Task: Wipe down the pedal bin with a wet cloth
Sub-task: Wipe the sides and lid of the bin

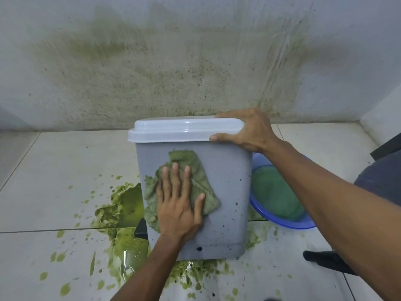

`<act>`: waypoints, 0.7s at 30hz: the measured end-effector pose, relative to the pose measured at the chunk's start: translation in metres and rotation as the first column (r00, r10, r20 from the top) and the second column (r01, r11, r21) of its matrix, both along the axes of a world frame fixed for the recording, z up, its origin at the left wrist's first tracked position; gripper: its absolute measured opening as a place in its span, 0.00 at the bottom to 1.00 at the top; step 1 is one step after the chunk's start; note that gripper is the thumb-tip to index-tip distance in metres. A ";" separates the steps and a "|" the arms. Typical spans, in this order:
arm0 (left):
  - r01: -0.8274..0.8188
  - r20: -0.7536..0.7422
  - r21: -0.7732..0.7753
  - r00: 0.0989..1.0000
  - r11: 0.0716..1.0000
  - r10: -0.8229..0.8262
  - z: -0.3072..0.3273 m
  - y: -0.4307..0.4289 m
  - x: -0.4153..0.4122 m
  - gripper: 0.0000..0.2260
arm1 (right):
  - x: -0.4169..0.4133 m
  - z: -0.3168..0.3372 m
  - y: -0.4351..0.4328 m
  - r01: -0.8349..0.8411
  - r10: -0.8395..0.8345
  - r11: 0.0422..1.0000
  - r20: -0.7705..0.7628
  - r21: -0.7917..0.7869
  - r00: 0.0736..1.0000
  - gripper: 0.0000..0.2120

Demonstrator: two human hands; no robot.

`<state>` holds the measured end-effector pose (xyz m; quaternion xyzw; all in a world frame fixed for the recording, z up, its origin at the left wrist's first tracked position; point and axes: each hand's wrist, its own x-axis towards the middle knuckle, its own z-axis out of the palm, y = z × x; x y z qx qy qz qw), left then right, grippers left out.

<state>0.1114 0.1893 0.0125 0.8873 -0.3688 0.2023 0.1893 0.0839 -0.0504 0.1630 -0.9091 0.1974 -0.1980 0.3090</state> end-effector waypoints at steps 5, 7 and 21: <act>-0.026 -0.039 -0.075 0.999 0.997 0.023 0.027 -0.046 -0.009 0.33 | 0.000 0.000 -0.001 0.012 -0.012 1.000 0.003 0.007 1.000 0.33; 0.099 -0.007 -0.026 0.995 0.995 -0.099 0.029 -0.058 -0.019 0.33 | 0.000 -0.001 -0.001 0.012 -0.012 1.000 0.004 0.006 1.000 0.33; -0.053 -0.039 -0.053 0.998 0.997 0.051 0.014 -0.023 -0.001 0.32 | 0.002 0.000 -0.001 0.041 -0.040 0.999 -0.040 0.026 0.998 0.34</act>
